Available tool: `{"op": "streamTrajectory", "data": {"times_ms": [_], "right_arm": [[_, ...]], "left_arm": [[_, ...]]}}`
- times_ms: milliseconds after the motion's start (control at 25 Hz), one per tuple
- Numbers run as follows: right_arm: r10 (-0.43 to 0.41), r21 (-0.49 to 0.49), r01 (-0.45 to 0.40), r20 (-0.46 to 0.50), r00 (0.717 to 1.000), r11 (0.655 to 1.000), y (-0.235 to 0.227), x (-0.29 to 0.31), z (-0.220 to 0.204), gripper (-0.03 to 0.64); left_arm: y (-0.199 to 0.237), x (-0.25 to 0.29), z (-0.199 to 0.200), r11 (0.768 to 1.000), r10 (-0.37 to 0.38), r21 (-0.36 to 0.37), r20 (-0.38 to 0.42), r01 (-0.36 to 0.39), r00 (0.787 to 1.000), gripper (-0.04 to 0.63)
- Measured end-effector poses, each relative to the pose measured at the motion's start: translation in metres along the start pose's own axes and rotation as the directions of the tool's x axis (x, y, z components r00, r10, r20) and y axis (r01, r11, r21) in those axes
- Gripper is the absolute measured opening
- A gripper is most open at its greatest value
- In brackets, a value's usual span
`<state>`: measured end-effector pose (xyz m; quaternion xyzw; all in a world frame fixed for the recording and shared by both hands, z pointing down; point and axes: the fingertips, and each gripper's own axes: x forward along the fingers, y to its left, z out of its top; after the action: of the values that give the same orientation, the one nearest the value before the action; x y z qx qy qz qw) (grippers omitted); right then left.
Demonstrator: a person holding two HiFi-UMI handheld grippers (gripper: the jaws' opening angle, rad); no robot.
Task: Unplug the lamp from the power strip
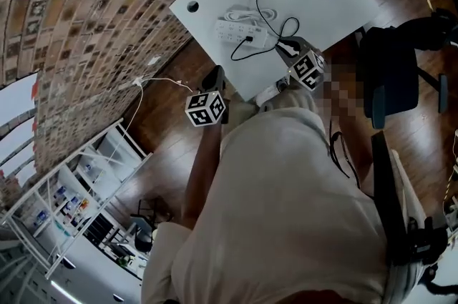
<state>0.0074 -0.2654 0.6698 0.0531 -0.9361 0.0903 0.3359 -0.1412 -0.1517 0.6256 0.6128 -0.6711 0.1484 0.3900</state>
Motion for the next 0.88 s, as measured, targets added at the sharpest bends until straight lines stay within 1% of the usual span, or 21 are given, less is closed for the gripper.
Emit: {"op": "streamTrajectory", "data": {"times_ms": [120,280,440,520,600,640,680,720,800,840,880], "right_arm": [[0.023,-0.016,-0.024,-0.039,0.999,1.0,-0.003,0.015,-0.005,0.046],[0.04,-0.089,-0.049,-0.106,0.994,0.995,-0.003,0.039,-0.011,0.051],[0.075,-0.132,-0.09,-0.113,0.991,0.987,0.007,0.062,-0.004,0.069],[0.084,-0.164,-0.106,-0.139,0.987,0.981,0.015,0.074,-0.006,0.071],[0.093,-0.192,-0.126,-0.172,0.981,0.973,0.024,0.086,-0.01,0.076],[0.096,-0.201,-0.134,-0.19,0.977,0.97,0.027,0.092,-0.013,0.078],[0.095,-0.208,-0.14,-0.21,0.973,0.968,0.03,0.098,-0.016,0.08],[0.092,-0.214,-0.142,-0.228,0.969,0.967,0.031,0.104,-0.019,0.081],[0.08,-0.219,-0.138,-0.255,0.964,0.966,0.033,0.116,-0.022,0.085],[0.076,-0.22,-0.137,-0.266,0.961,0.966,0.035,0.121,-0.024,0.097],[0.072,-0.221,-0.136,-0.277,0.958,0.966,0.036,0.126,-0.026,0.111]], "left_arm": [[0.008,0.01,-0.007,1.0,0.014,0.023,-0.032,-0.013,0.999,0.006],[0.03,0.034,-0.017,0.997,0.032,0.069,-0.088,-0.026,0.996,0.006],[0.049,0.071,-0.016,0.988,-0.005,0.153,-0.139,0.026,0.99,0.006],[0.059,0.093,-0.017,0.976,-0.015,0.213,-0.176,0.053,0.984,0.006],[0.066,0.115,-0.02,0.959,-0.031,0.27,-0.222,0.092,0.975,0.006],[0.068,0.126,-0.023,0.946,-0.043,0.301,-0.252,0.12,0.967,0.006],[0.069,0.137,-0.027,0.927,-0.053,0.341,-0.285,0.153,0.957,0.006],[0.07,0.149,-0.031,0.9,-0.059,0.393,-0.318,0.188,0.946,0.006],[0.075,0.171,-0.04,0.828,-0.047,0.504,-0.374,0.246,0.926,0.006],[0.078,0.179,-0.046,0.794,-0.032,0.546,-0.399,0.265,0.916,0.006],[0.081,0.186,-0.052,0.766,-0.018,0.576,-0.422,0.283,0.906,0.006]]}}
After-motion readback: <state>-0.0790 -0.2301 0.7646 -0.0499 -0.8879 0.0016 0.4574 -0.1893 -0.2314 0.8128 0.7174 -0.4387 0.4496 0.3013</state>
